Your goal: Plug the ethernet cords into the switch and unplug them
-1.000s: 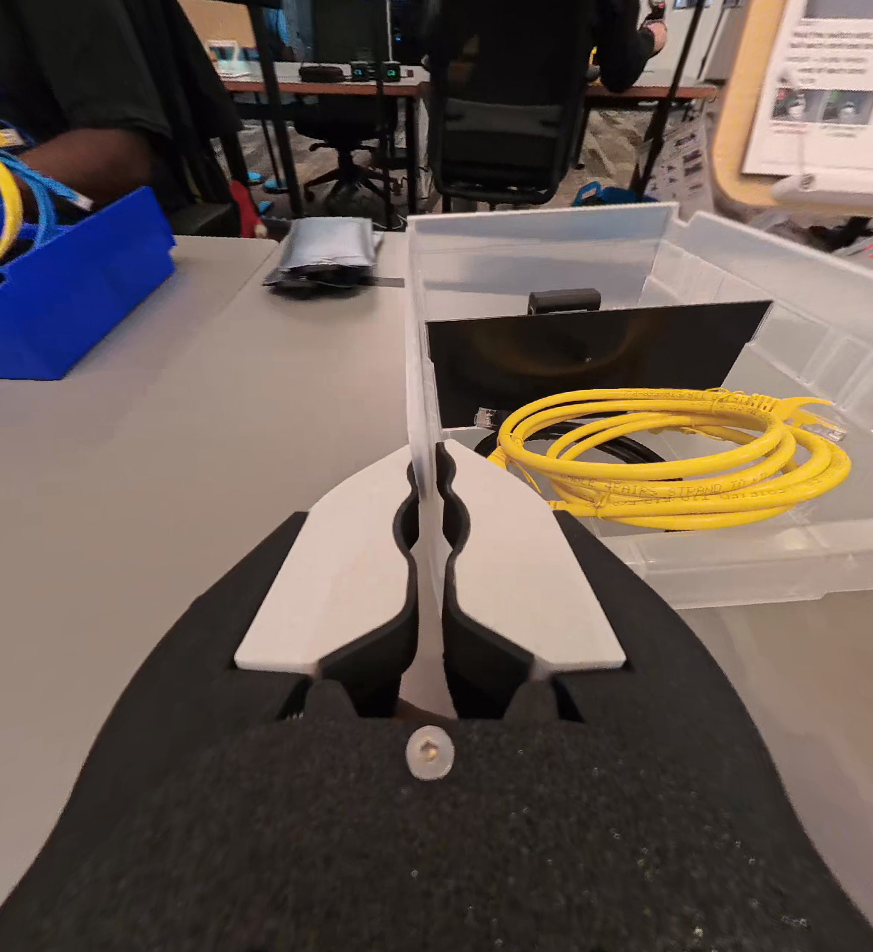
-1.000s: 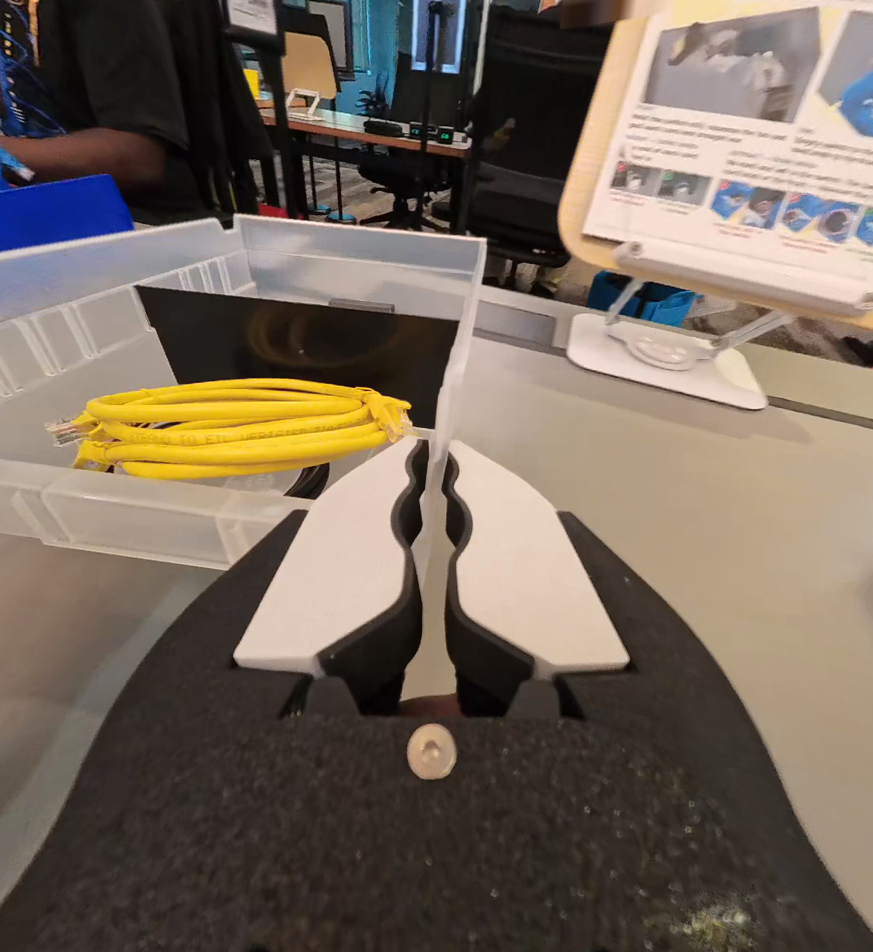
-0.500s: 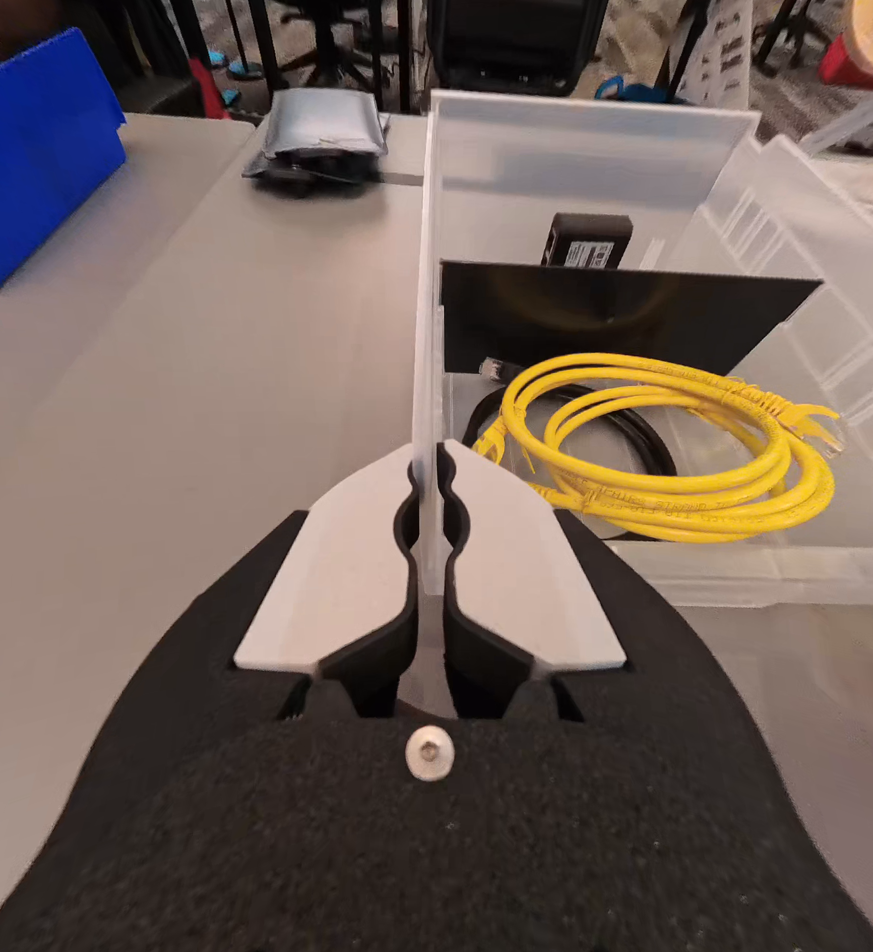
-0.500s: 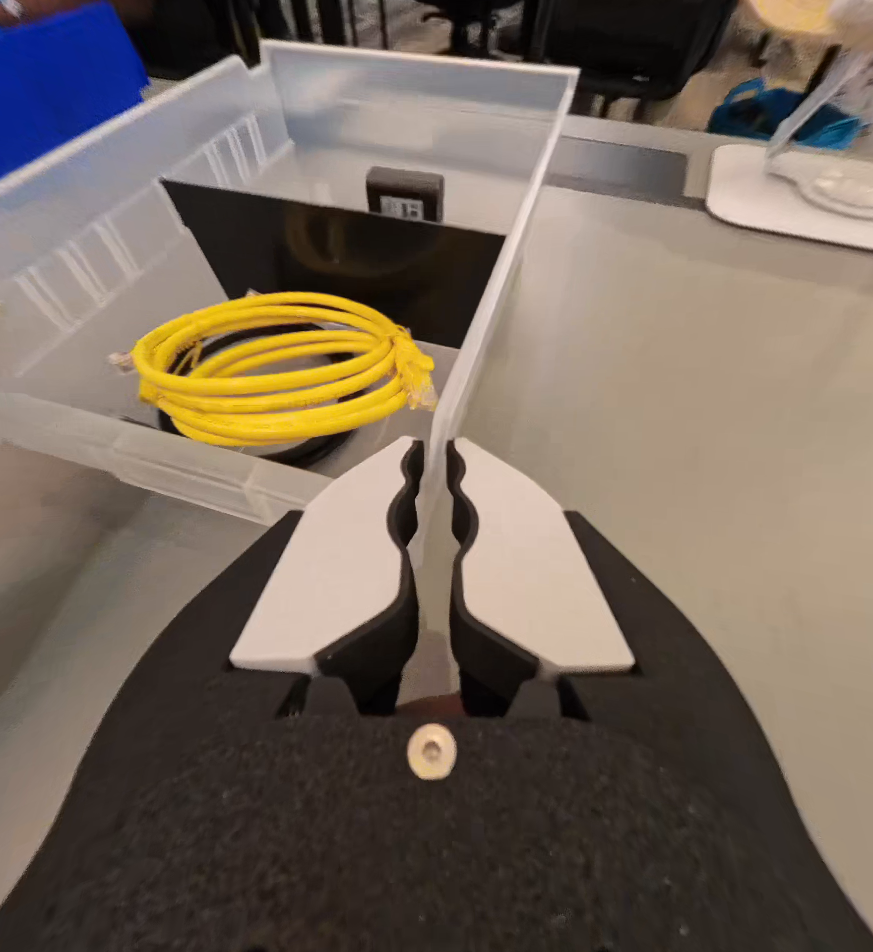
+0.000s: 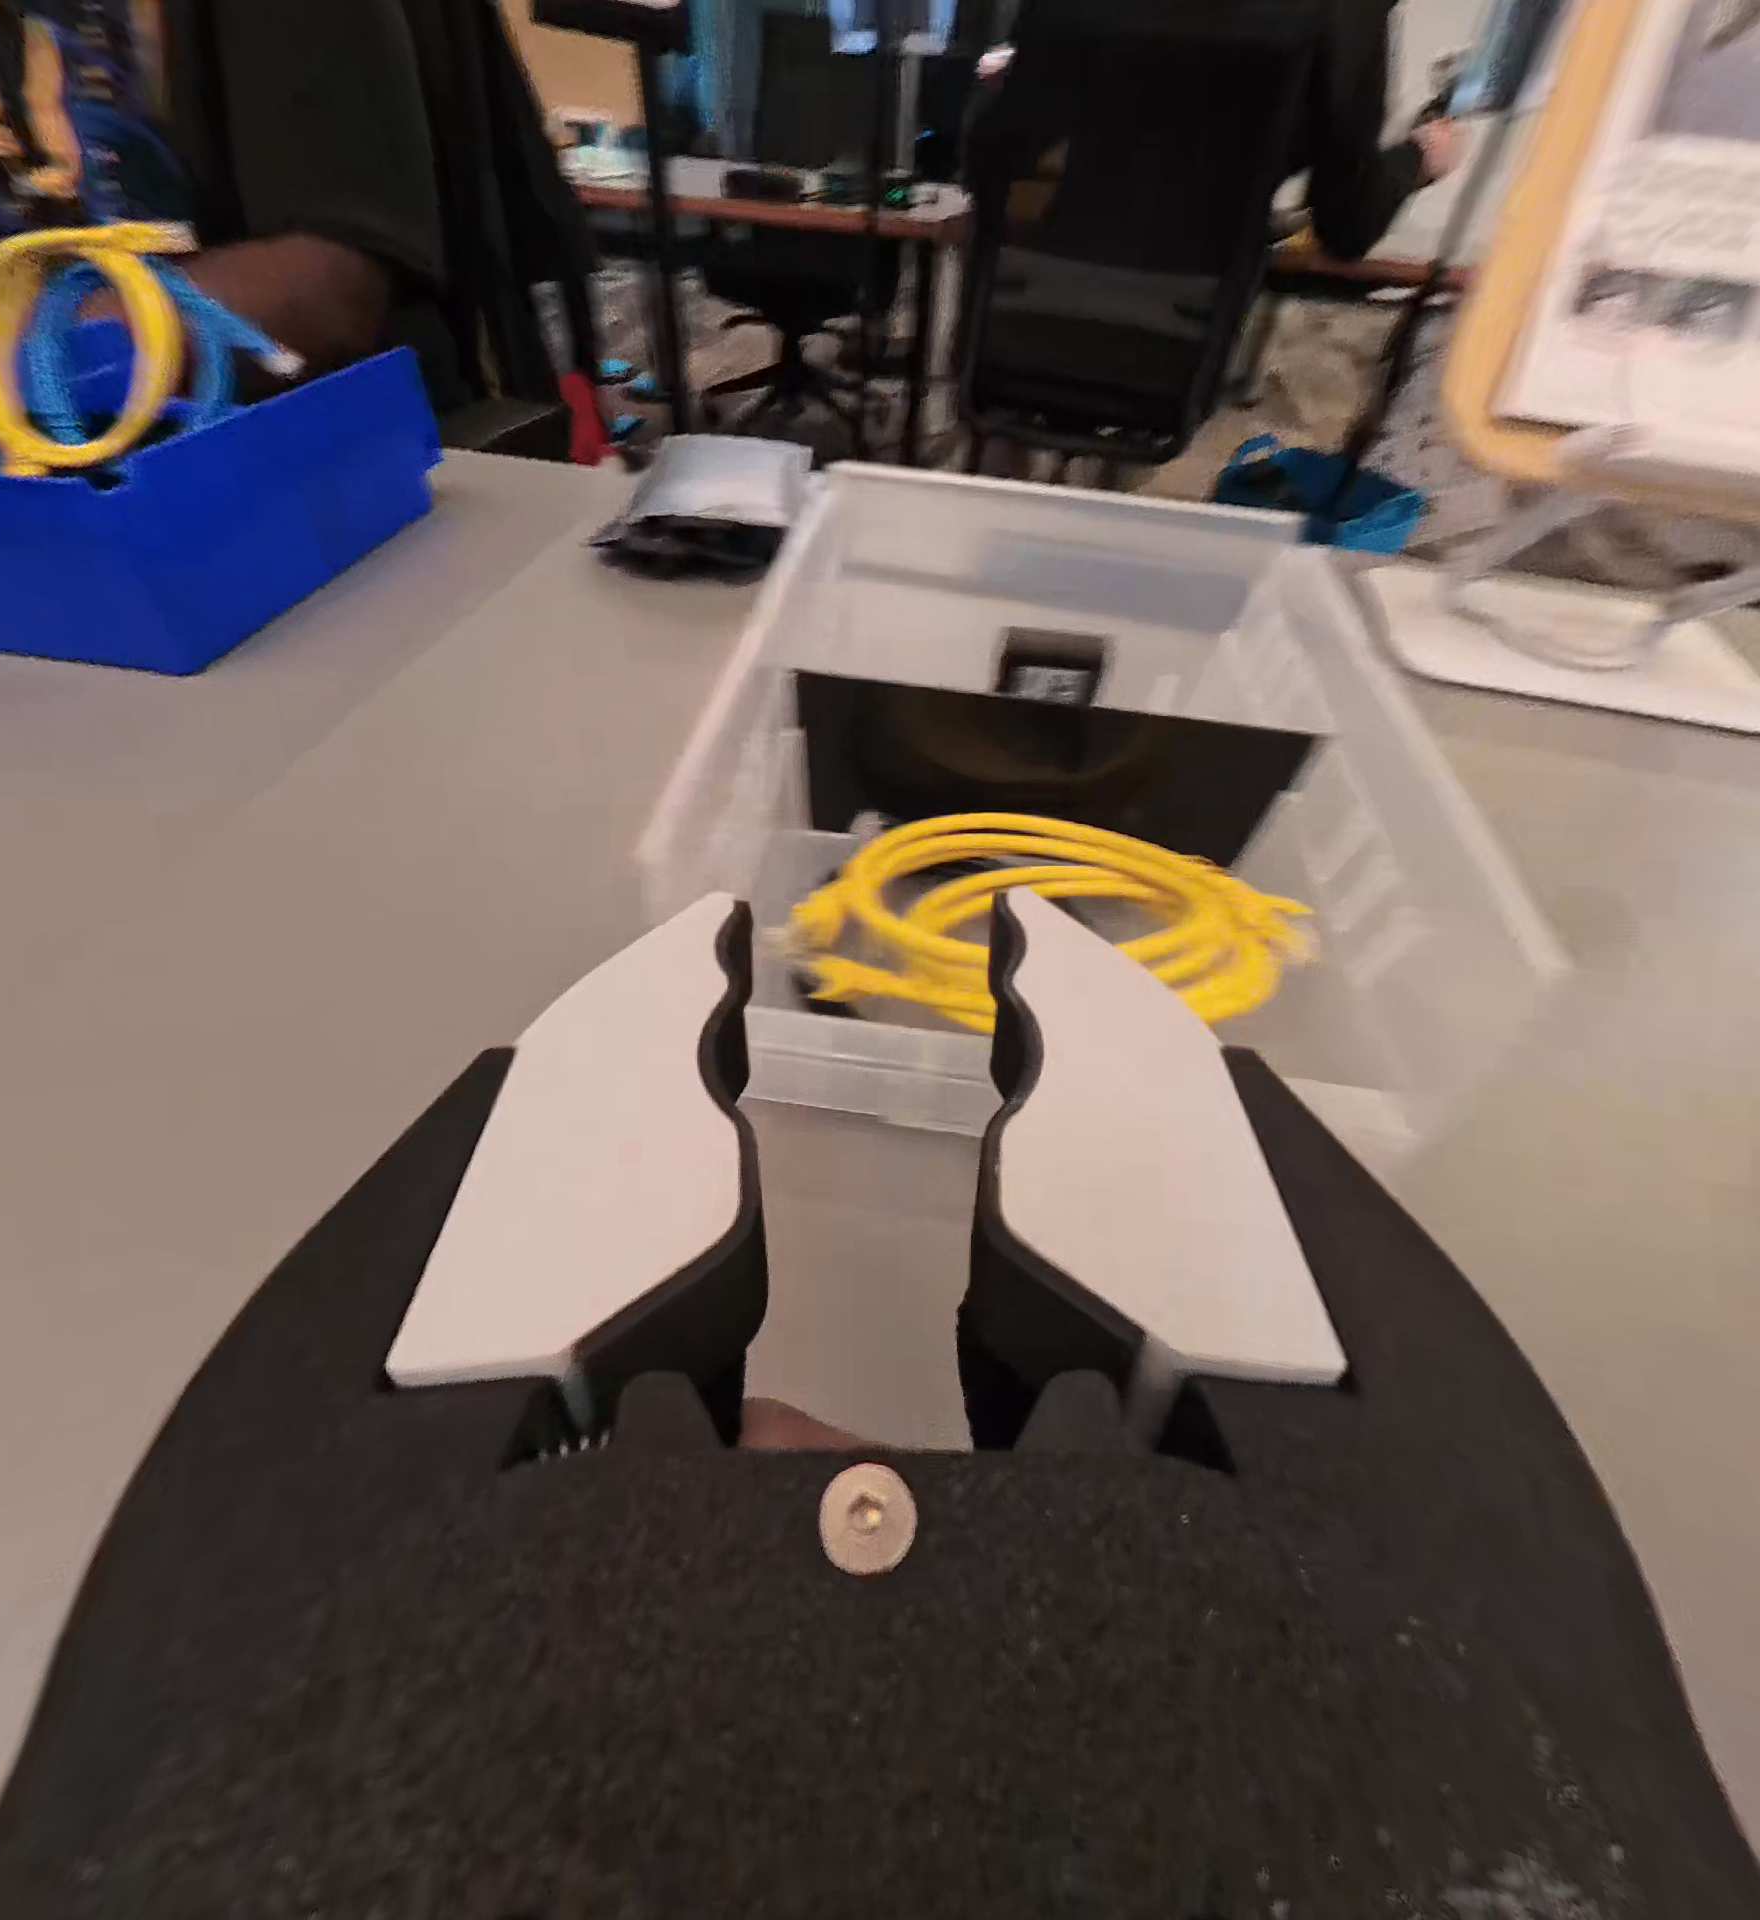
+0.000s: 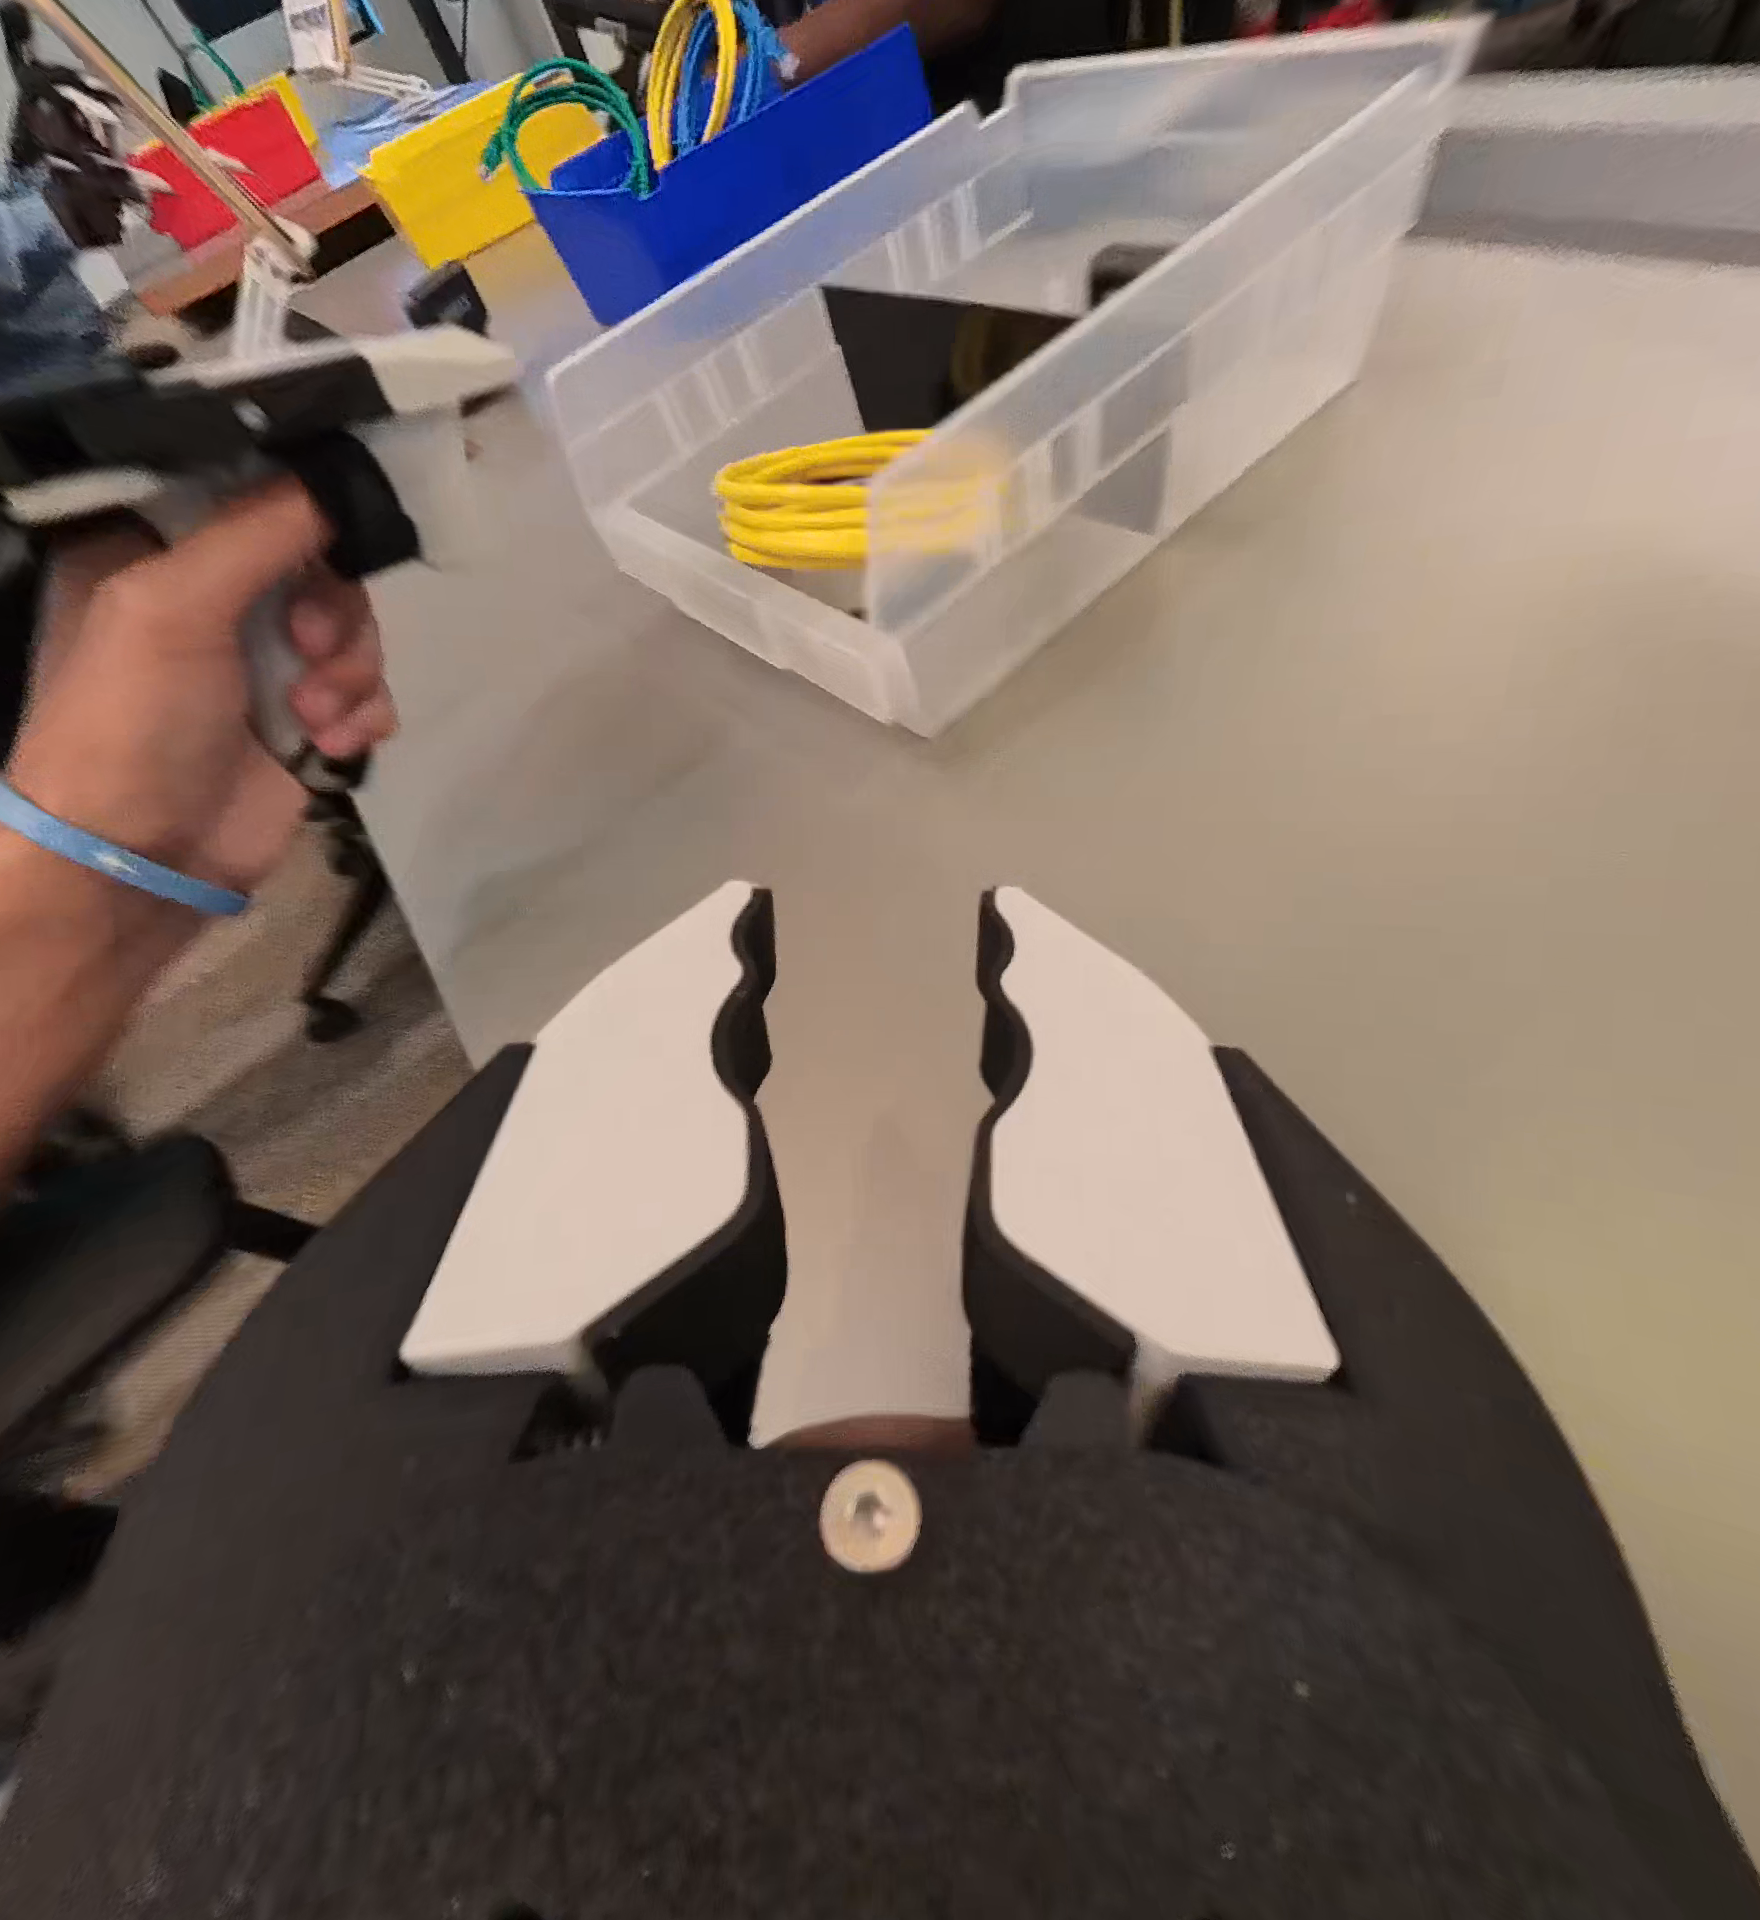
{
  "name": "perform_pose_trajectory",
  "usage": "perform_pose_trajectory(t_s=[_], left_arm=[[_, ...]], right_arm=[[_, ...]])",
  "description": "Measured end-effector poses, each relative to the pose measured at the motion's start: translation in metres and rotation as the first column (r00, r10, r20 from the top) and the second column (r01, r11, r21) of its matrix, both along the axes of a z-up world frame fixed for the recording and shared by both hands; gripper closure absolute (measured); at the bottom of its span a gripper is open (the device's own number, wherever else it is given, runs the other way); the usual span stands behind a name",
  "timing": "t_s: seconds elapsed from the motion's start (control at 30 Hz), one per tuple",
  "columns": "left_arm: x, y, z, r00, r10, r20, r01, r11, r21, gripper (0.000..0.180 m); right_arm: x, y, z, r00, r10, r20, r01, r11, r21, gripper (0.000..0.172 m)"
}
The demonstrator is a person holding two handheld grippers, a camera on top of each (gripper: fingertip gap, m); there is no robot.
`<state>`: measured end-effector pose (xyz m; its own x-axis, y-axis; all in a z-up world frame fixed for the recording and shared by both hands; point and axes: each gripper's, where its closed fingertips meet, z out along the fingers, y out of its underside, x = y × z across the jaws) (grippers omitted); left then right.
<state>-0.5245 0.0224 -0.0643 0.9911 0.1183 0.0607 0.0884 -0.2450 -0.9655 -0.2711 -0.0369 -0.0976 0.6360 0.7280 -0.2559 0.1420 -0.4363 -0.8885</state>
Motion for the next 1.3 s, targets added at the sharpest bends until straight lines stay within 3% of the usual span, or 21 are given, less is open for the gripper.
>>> perform_pose_trajectory(t_s=[0.2, 0.37, 0.5, 0.57, 0.7, 0.87, 1.07, 1.2, 1.3], left_arm=[[0.107, -0.027, -0.004, 0.947, -0.322, 0.006, 0.322, 0.947, -0.006, 0.137], [0.137, -0.054, -0.026, 0.915, -0.404, 0.001, 0.404, 0.914, -0.037, 0.138], [0.144, -0.052, -0.037, 0.904, -0.422, 0.069, 0.426, 0.903, -0.053, 0.137], [0.144, -0.049, -0.044, 0.904, -0.415, 0.098, 0.422, 0.904, -0.066, 0.137], [0.142, -0.042, -0.051, 0.911, -0.399, 0.107, 0.409, 0.908, -0.096, 0.137], [0.143, -0.041, -0.050, 0.909, -0.403, 0.109, 0.413, 0.906, -0.090, 0.137], [0.147, -0.041, -0.054, 0.911, -0.410, 0.043, 0.412, 0.904, -0.117, 0.137], [0.140, -0.042, -0.039, 0.931, -0.364, -0.036, 0.362, 0.931, -0.049, 0.141], [0.141, -0.042, -0.043, 0.927, -0.372, -0.041, 0.369, 0.927, -0.066, 0.140]], right_arm=[[0.170, -0.009, 0.006, 0.955, -0.248, 0.160, 0.193, 0.935, 0.296, 0.130], [0.296, -0.021, 0.021, 0.854, -0.520, 0.015, 0.484, 0.804, 0.344, 0.131], [0.360, -0.016, 0.019, 0.743, -0.669, -0.020, 0.617, 0.672, 0.408, 0.129], [0.371, -0.009, 0.008, 0.722, -0.692, -0.007, 0.643, 0.666, 0.378, 0.129], [0.368, -0.004, -0.007, 0.757, -0.648, -0.081, 0.649, 0.734, 0.201, 0.130], [0.370, -0.005, -0.010, 0.752, -0.656, -0.062, 0.653, 0.729, 0.205, 0.133], [0.373, -0.004, -0.019, 0.752, -0.648, -0.118, 0.658, 0.748, 0.085, 0.135], [0.376, -0.004, -0.012, 0.749, -0.658, -0.077, 0.660, 0.732, 0.168, 0.136], [0.369, -0.005, -0.010, 0.763, -0.644, -0.048, 0.638, 0.740, 0.214, 0.135]])
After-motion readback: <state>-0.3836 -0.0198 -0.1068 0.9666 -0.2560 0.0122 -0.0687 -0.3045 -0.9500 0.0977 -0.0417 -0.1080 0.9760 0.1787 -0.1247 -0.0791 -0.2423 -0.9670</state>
